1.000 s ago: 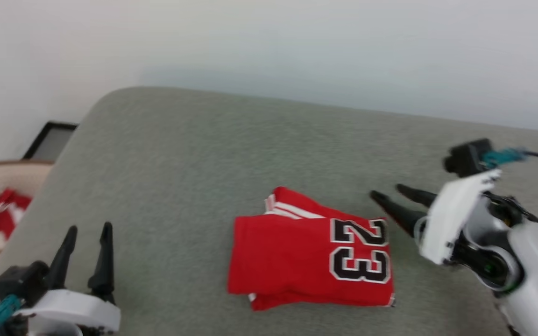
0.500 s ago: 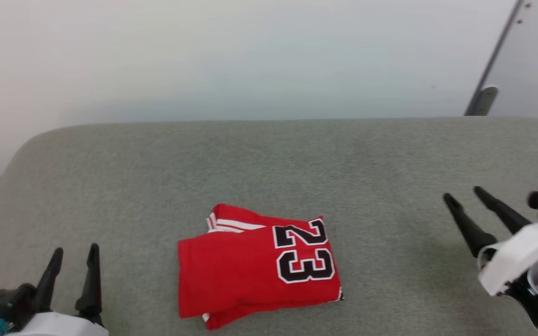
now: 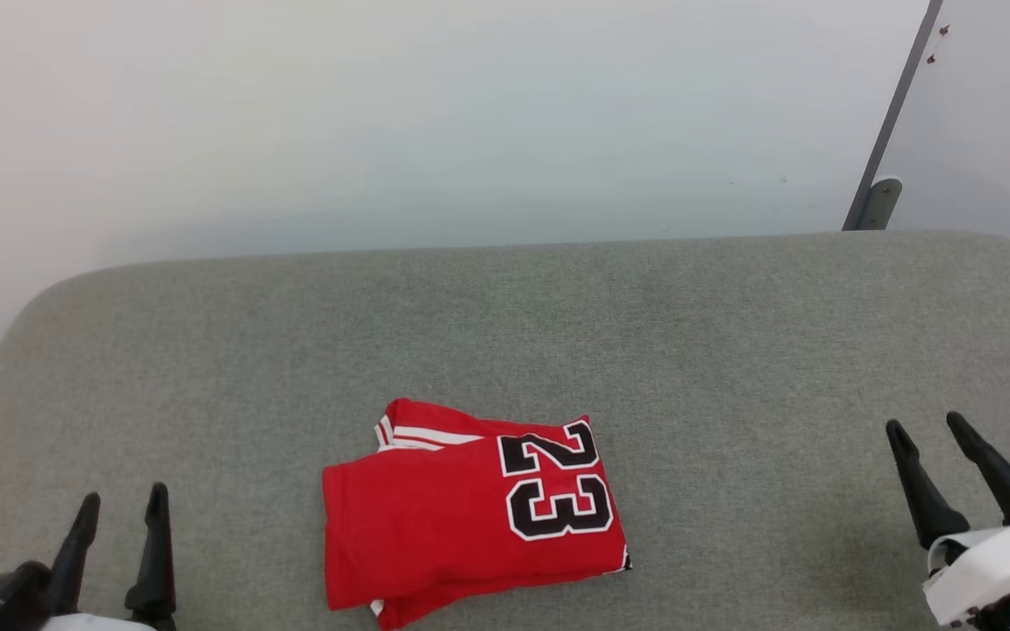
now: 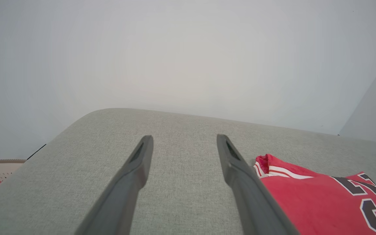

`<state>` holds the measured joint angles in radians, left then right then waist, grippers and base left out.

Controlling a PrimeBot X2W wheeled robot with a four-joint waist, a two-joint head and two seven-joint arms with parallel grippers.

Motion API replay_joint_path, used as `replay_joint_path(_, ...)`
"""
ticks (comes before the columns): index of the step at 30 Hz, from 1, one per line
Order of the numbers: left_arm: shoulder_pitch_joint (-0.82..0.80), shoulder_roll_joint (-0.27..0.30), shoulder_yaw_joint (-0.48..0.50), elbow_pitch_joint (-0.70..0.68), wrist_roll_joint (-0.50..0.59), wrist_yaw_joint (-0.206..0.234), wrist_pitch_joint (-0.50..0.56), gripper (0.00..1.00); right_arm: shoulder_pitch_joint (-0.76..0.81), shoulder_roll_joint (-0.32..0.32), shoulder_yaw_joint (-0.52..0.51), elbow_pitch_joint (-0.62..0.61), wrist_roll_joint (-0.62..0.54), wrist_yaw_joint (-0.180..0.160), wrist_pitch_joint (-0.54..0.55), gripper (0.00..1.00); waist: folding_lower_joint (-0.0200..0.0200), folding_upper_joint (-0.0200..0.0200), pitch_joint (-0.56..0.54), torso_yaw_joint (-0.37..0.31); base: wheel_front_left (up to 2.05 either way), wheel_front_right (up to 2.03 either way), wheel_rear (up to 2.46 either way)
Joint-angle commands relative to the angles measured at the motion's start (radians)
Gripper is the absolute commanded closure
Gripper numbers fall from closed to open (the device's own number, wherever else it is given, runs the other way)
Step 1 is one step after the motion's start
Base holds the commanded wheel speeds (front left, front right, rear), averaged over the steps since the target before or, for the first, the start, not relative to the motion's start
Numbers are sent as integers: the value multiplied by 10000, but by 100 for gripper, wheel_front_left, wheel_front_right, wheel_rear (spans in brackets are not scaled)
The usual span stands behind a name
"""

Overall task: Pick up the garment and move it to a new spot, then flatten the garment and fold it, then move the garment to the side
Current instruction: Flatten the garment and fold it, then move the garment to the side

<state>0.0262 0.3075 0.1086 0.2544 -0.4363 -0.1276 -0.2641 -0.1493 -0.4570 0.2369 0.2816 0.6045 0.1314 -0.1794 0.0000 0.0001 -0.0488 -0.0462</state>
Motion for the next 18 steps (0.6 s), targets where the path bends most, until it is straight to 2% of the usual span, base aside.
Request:
replay_joint_path(1, 77, -2, 48, -33, 61, -33, 5, 0, 153, 80, -30, 50, -72, -17, -123, 0, 0, -1, -9, 11, 0, 0, 0)
replay_joint_path(18, 239, -72, 106, -150, 52, -33, 5, 0, 504, 426, -409, 264, -428, -17, -604, 0, 0, -1, 47, -1, 0, 0, 0)
